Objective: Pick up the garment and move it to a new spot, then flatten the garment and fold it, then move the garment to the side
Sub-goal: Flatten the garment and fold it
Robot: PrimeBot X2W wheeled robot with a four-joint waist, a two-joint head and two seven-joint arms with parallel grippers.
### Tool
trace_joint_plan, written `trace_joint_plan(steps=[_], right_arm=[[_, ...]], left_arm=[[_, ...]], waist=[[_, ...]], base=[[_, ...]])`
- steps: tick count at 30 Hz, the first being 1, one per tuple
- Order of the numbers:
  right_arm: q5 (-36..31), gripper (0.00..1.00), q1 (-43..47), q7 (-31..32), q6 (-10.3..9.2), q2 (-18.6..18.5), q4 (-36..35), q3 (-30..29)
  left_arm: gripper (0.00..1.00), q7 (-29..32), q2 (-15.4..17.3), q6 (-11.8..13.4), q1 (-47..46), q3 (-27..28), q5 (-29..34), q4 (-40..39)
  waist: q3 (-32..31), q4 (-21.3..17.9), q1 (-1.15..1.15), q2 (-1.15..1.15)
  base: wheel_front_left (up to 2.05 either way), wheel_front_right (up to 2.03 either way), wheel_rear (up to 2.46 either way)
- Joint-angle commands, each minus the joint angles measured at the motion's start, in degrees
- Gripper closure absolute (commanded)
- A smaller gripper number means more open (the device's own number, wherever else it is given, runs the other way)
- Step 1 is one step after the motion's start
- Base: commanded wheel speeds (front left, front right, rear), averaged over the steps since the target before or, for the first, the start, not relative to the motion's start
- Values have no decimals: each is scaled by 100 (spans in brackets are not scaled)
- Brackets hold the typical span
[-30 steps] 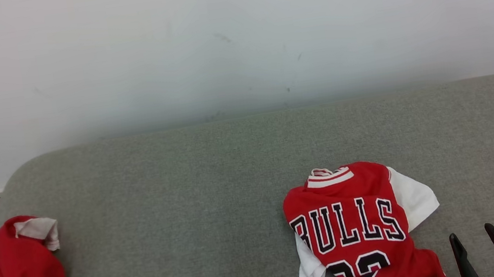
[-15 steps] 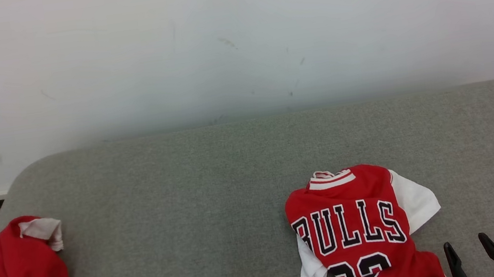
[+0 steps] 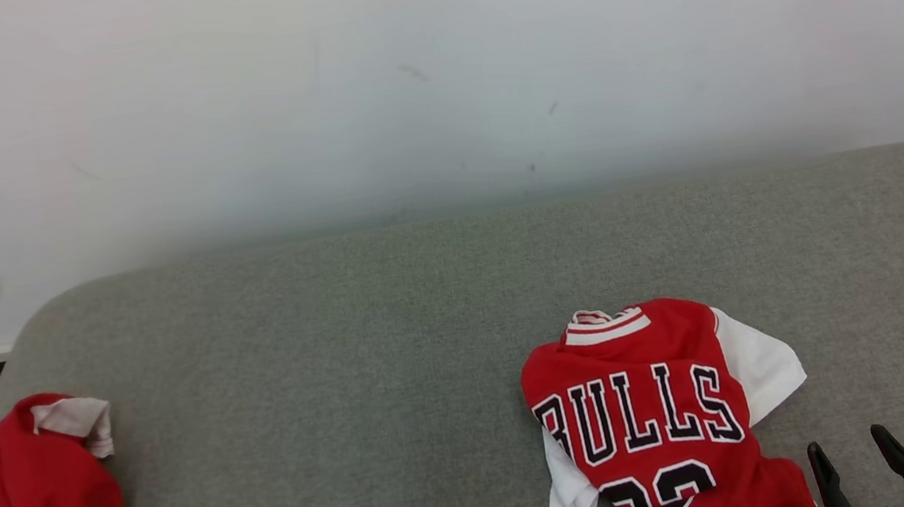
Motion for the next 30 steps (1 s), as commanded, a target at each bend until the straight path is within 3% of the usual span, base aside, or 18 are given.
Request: trace_joint_plan(steps=[1, 9, 18, 30], right_arm=[[2, 0, -77, 6, -13, -44, -10, 10], [25, 0, -215, 6, -13, -86, -112, 74], [28, 0, -403, 6, -13, -102, -134, 152], [44, 0, -623, 6, -13, -25, -131, 156]], left_arm=[[0, -3, 9, -19, 27, -28, 0, -44], [0, -3, 10, -41, -493, -725, 95, 58], [0, 189, 13, -36, -1707, -2075, -470, 1508], [0, 575, 16, 388, -2834, -2936, -1449, 2884]], waist=[[33, -19, 0, 0], [217, -213, 0, 0], [518, -706, 0, 0], [952, -1254, 0, 0]], base=[[0, 0, 0], [0, 0, 0], [0, 0, 0], [0, 0, 0]])
